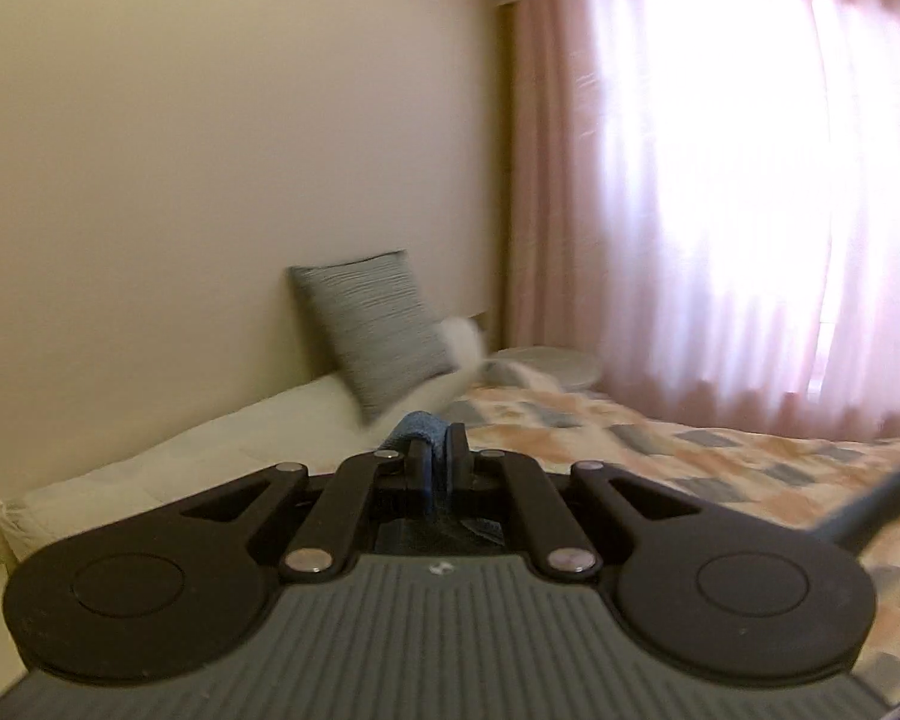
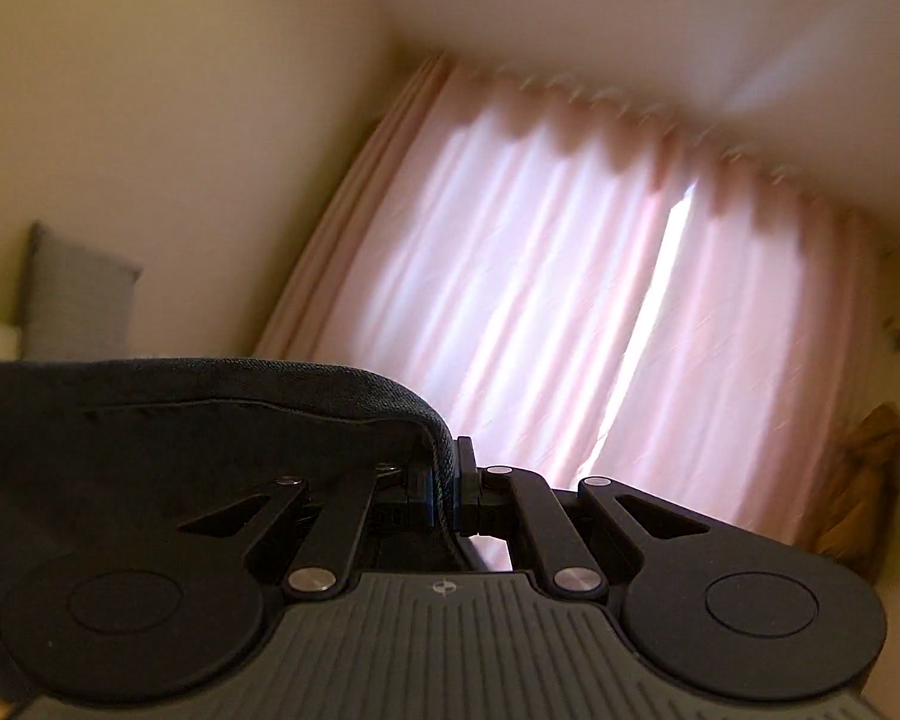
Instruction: Fold clothes
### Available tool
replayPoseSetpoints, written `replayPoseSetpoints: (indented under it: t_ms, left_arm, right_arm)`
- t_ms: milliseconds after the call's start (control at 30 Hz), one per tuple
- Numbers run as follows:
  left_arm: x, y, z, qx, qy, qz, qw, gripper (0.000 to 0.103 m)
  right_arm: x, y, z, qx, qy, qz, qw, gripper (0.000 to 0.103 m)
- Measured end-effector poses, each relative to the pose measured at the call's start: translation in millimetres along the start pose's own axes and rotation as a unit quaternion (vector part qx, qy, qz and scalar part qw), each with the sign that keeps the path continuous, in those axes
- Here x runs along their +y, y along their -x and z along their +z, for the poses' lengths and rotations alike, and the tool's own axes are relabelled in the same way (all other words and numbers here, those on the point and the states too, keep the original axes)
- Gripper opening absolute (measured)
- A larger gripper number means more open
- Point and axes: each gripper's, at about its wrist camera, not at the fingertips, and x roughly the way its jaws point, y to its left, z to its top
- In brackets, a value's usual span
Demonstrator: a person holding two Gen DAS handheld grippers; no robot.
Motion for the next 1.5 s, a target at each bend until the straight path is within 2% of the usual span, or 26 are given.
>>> replayPoseSetpoints:
  t_ms: [133,233,300,400,500,533,567,600,633,667,700,733,767,833,900,967,1033,1067,1133,1233,1300,1367,1433,1467,1500]
  left_arm:
    - [-66,76,-19,0.012,0.002,-0.051,0.9986,0.004]
    - [-100,107,-39,0.047,0.026,-0.089,0.9946,0.005]
    - [-113,111,-52,0.078,0.044,-0.102,0.9907,0.005]
    - [-126,89,-73,0.131,0.061,-0.097,0.9847,0.005]
    - [-131,38,-102,0.194,0.076,-0.063,0.976,0.005]
    - [-129,13,-114,0.22,0.081,-0.045,0.971,0.006]
    - [-126,-9,-126,0.244,0.089,-0.024,0.9653,0.008]
    - [-123,-32,-138,0.282,0.097,-0.004,0.9546,0.008]
    - [-118,-58,-152,0.328,0.097,0.014,0.9396,0.009]
    - [-115,-70,-164,0.353,0.101,0.027,0.93,0.009]
    - [-113,-70,-173,0.359,0.1,0.025,0.9277,0.012]
    - [-112,-67,-181,0.354,0.079,0.029,0.9316,0.021]
    - [-112,-65,-189,0.349,0.058,0.033,0.9348,0.033]
    - [-116,-56,-210,0.355,0.024,0.038,0.9337,0.034]
    - [-117,-47,-234,0.378,0.018,0.024,0.9255,0.034]
    - [-125,-37,-258,0.408,0.023,0.001,0.9125,0.034]
    - [-143,-20,-280,0.438,0.028,-0.014,0.8986,0.034]
    - [-153,-12,-287,0.446,0.031,-0.02,0.8941,0.034]
    - [-174,12,-299,0.452,0.04,-0.034,0.8903,0.034]
    - [-203,47,-321,0.459,0.068,-0.035,0.8854,0.035]
    - [-220,67,-343,0.468,0.103,-0.024,0.8774,0.035]
    - [-237,93,-367,0.466,0.16,0.0,0.8701,0.042]
    - [-255,123,-395,0.453,0.224,0.022,0.8628,0.048]
    - [-265,137,-413,0.449,0.261,0.032,0.8541,0.048]
    - [-274,146,-430,0.45,0.297,0.036,0.8415,0.048]
  right_arm:
    - [-85,31,8,-0.032,-0.001,-0.026,0.999,0.003]
    - [-130,44,13,-0.053,0.004,-0.041,0.998,0.004]
    - [-146,37,21,-0.062,0.004,-0.035,0.997,0.005]
    - [-127,-8,21,-0.057,0.007,0.005,0.998,0.005]
    - [-69,-82,9,-0.009,0.021,0.084,0.996,0.005]
    - [-44,-110,2,0.023,0.022,0.123,0.992,0.006]
    - [-20,-136,-5,0.066,0.012,0.163,0.984,0.008]
    - [2,-158,-10,0.126,-0.002,0.196,0.972,0.011]
    - [24,-179,-16,0.186,-0.017,0.229,0.955,0.018]
    - [41,-188,-20,0.229,-0.019,0.247,0.941,0.027]
    - [54,-180,-30,0.234,-0.002,0.262,0.936,0.03]
    - [65,-171,-41,0.236,0.018,0.276,0.932,0.042]
    - [77,-161,-51,0.238,0.038,0.29,0.926,0.058]
    - [88,-124,-94,0.256,0.093,0.297,0.915,0.066]
    - [100,-79,-143,0.283,0.143,0.304,0.898,0.069]
    - [111,-33,-193,0.314,0.211,0.304,0.874,0.092]
    - [119,3,-233,0.302,0.334,0.277,0.849,0.092]
    - [117,15,-244,0.308,0.336,0.279,0.845,0.09]
    - [111,37,-263,0.321,0.327,0.289,0.841,0.09]
    - [62,46,-270,0.376,0.173,0.31,0.856,0.087]
    - [7,34,-271,0.416,0.036,0.314,0.853,0.085]
    - [-40,26,-284,0.445,-0.078,0.329,0.829,0.078]
    - [-87,18,-297,0.468,-0.19,0.34,0.794,0.077]
    - [-103,18,-310,0.481,-0.225,0.344,0.775,0.077]
    - [-119,19,-323,0.494,-0.258,0.347,0.755,0.077]
